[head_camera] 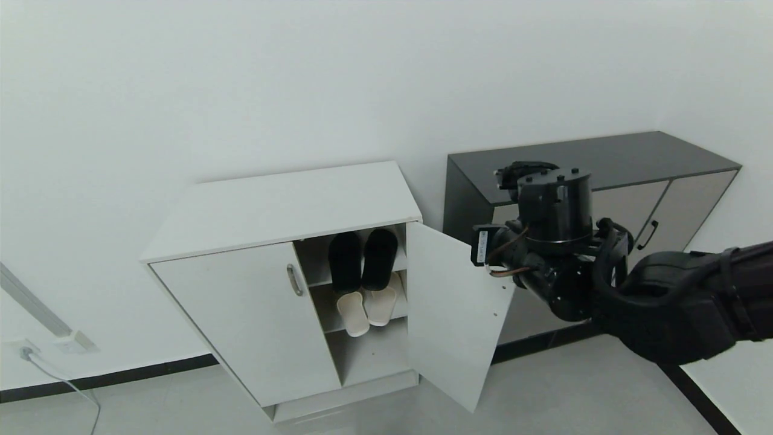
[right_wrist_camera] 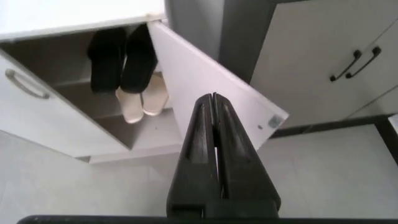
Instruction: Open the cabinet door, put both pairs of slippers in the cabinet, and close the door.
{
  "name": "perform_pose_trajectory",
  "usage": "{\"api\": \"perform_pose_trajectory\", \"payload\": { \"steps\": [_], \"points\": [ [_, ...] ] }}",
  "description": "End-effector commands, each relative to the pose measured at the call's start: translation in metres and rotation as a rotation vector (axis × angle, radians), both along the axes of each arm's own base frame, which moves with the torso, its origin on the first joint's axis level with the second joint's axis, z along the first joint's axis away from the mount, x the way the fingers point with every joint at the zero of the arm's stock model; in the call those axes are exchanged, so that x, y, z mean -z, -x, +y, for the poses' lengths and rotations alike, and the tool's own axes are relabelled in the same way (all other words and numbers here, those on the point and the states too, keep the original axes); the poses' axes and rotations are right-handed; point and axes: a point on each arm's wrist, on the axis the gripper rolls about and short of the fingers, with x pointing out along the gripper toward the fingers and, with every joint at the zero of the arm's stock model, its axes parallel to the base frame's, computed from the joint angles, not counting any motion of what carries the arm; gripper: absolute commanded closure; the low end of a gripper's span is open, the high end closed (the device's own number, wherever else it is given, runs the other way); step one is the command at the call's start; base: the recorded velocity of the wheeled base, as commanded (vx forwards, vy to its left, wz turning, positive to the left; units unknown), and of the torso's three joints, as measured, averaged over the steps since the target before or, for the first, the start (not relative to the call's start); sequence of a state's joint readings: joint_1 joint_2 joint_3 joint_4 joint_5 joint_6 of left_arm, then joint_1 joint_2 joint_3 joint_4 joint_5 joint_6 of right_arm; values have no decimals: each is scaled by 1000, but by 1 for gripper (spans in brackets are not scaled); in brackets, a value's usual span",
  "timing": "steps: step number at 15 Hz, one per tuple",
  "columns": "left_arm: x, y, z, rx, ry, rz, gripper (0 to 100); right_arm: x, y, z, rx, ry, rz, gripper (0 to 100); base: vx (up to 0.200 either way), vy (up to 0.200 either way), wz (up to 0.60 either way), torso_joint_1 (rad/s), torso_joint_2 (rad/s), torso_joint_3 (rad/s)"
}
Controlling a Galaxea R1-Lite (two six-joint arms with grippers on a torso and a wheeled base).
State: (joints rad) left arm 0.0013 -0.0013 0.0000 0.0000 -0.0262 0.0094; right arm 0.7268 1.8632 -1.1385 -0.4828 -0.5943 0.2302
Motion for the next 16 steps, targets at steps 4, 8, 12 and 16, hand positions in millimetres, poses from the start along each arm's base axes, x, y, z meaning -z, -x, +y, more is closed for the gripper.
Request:
{"api": "perform_pose_trajectory", "payload": {
  "steps": [4, 8, 12, 16],
  "points": [
    [0, 0, 0, 0, 0, 1, 100, 28, -75, -22, 95, 2, 40, 100, 0, 0, 0, 0, 0, 0],
    [0, 0, 0, 0, 2, 1, 100, 50, -97, -22, 114, 18, 71, 100, 0, 0, 0, 0, 0, 0],
    [0, 0, 0, 0, 2, 1, 100, 67, -113, -30, 120, 21, 102, 100, 0, 0, 0, 0, 0, 0],
    [0, 0, 0, 0, 3, 1, 100, 76, -122, -34, 137, 19, 113, 100, 0, 0, 0, 0, 0, 0]
  ]
}}
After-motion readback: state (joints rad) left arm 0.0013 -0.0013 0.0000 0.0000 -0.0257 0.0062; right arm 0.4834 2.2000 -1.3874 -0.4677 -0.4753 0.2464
